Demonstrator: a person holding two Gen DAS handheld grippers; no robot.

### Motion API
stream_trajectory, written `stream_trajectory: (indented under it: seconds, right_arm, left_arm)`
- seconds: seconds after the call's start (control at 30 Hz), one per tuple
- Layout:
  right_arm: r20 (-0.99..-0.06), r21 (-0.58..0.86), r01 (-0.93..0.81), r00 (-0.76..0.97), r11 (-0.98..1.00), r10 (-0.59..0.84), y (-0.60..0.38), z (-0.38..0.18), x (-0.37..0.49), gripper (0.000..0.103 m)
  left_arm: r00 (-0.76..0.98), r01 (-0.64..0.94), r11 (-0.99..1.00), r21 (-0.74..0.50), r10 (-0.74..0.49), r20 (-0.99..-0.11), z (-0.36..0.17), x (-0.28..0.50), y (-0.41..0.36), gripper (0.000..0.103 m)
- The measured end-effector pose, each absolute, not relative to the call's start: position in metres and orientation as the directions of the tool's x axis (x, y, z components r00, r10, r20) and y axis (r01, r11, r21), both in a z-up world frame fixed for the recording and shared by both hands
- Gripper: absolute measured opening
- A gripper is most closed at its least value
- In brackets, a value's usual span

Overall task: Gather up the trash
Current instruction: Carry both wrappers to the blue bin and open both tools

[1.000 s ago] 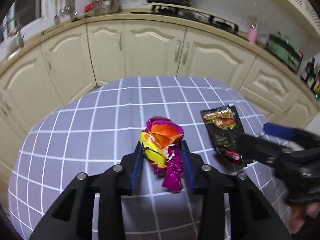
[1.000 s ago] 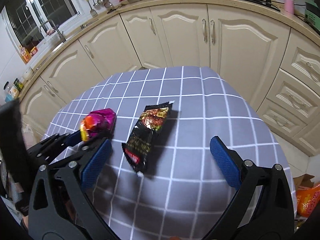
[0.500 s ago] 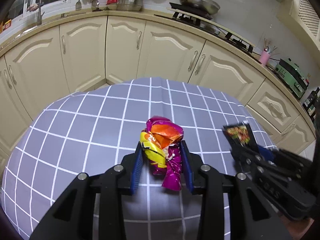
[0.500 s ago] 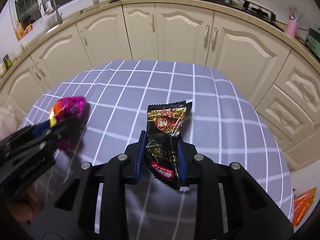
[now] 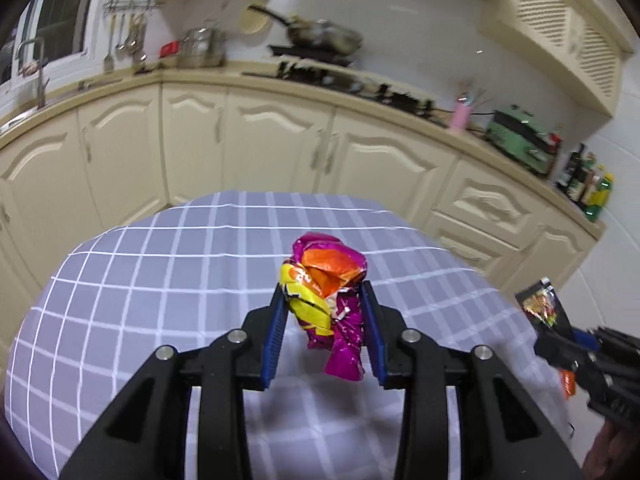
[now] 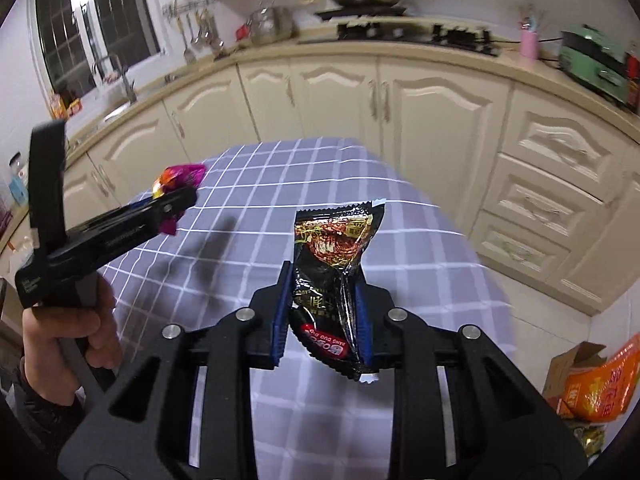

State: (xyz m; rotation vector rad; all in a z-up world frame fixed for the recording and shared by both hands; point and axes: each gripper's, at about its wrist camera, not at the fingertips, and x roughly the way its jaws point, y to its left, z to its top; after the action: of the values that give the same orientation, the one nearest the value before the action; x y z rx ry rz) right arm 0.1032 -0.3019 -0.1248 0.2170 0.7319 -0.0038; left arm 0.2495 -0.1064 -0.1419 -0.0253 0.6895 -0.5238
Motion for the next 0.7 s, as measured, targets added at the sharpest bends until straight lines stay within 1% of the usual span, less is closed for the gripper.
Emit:
stream_trajectory:
  seconds: [0.1, 0.27, 0.4, 0.53, 0.7]
  right_arm:
    - [-0.634, 0.221, 0.08, 0.769, 0.972, 0.081, -0.318, -0.122, 0.073, 0.027]
    - [-0.599, 0.27, 0.104, 0.796, 0.957, 0.083, -0.346, -0.119, 0.032, 0.028]
    - [-0.581, 0.306, 0.15, 0.812, 0.94, 0.06, -0.377, -0.117, 0.001, 0.028]
    - [-0.577, 0.326, 0.236, 0.817, 0.916, -0.005, -0.416, -0.122, -0.038, 0.028]
    - [-0.592, 0.342, 0.34, 0.802, 0.876, -0.08, -0.46, -0.137, -0.081, 0.028]
  left_arm:
    - [0.667, 0.506, 0.847, -0.163, -0.505, -0.548, -0.123, 0.206, -0.119, 0.035]
    - [0.662, 0.559, 0.812, -0.167, -0.559, -0.499, -0.103, 0.151, -0.138, 0.035]
    - [0.634, 0.613, 0.772, -0.167, -0.607, -0.479, -0.093, 0.111, -0.161, 0.035]
    - [0.588, 0.675, 0.717, -0.174, -0.665, -0.46, -0.093, 0.071, -0.196, 0.035]
    - [0.496, 0.742, 0.64, -0.201, -0.725, -0.477, -0.109, 0.03, -0.249, 0.035]
